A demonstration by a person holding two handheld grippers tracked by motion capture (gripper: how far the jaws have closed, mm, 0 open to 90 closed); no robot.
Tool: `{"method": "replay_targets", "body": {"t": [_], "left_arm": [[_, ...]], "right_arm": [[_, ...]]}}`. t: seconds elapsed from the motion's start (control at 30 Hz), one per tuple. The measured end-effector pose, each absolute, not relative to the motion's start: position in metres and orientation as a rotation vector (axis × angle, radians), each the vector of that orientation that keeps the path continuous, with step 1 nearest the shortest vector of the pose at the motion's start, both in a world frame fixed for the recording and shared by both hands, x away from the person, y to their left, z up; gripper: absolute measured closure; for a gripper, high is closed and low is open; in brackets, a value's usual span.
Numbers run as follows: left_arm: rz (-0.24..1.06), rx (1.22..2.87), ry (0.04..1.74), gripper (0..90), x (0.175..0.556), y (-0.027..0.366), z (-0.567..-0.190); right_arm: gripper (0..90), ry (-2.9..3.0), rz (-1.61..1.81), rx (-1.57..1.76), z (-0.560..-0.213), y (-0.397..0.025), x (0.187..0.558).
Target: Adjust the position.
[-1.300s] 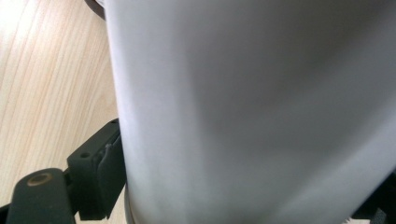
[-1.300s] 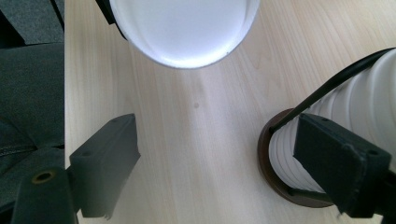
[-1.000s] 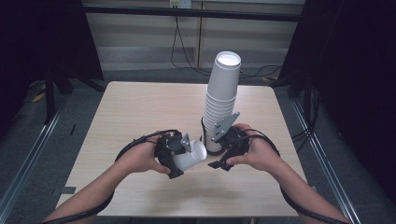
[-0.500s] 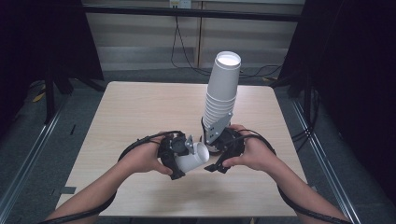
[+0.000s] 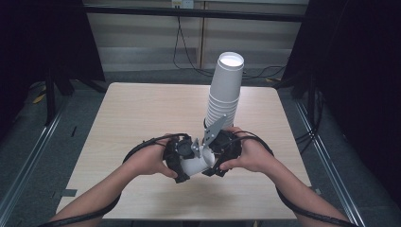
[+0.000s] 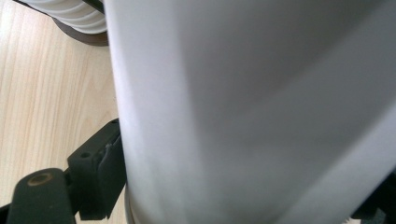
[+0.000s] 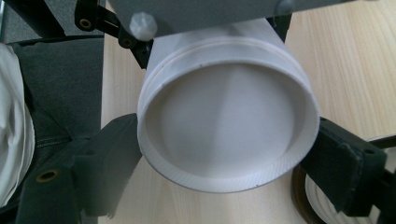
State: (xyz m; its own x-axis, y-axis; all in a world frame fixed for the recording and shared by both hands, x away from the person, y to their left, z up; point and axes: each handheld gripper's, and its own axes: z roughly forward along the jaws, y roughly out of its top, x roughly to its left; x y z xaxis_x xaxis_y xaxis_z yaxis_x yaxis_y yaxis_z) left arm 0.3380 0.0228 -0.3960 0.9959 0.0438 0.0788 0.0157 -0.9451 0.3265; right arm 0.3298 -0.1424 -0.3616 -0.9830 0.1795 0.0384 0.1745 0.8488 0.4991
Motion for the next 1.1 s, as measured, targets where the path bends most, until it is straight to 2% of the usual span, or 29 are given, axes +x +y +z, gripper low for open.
{"method": "replay_targets", "body": {"t": [0.37,0.43,0.5,0.53,0.9,0.93,0.97,1.1], "left_arm": [[0.115,2.815,-0.002,13.5,0.337,0.02,-0.397],[0.121,2.807,0.004,13.4,0.336,0.019,-0.397],[0.108,2.754,0.08,13.5,0.331,0.018,-0.401],[0.114,2.805,-0.001,13.5,0.335,0.018,-0.397],[0.131,2.801,-0.025,14.6,0.335,0.019,-0.395],[0.126,2.738,0.062,14.5,0.332,0.018,-0.399],[0.126,2.738,0.062,14.3,0.332,0.018,-0.399],[0.158,2.772,-0.037,12.6,0.338,0.021,-0.394]], "right_arm": [[19.2,3.046,0.773,0.275,-0.362,-0.134,0.33],[20.2,3.046,0.776,0.29,-0.363,-0.133,0.33],[22.7,3.047,0.778,0.281,-0.365,-0.132,0.331],[22.9,3.046,0.778,0.28,-0.365,-0.132,0.331],[25.9,3.039,0.778,0.302,-0.364,-0.133,0.329],[26.2,3.031,0.777,0.293,-0.364,-0.134,0.328],[26.2,3.027,0.774,0.298,-0.364,-0.134,0.328],[26.2,3.008,0.789,0.297,-0.364,-0.136,0.328]]}}
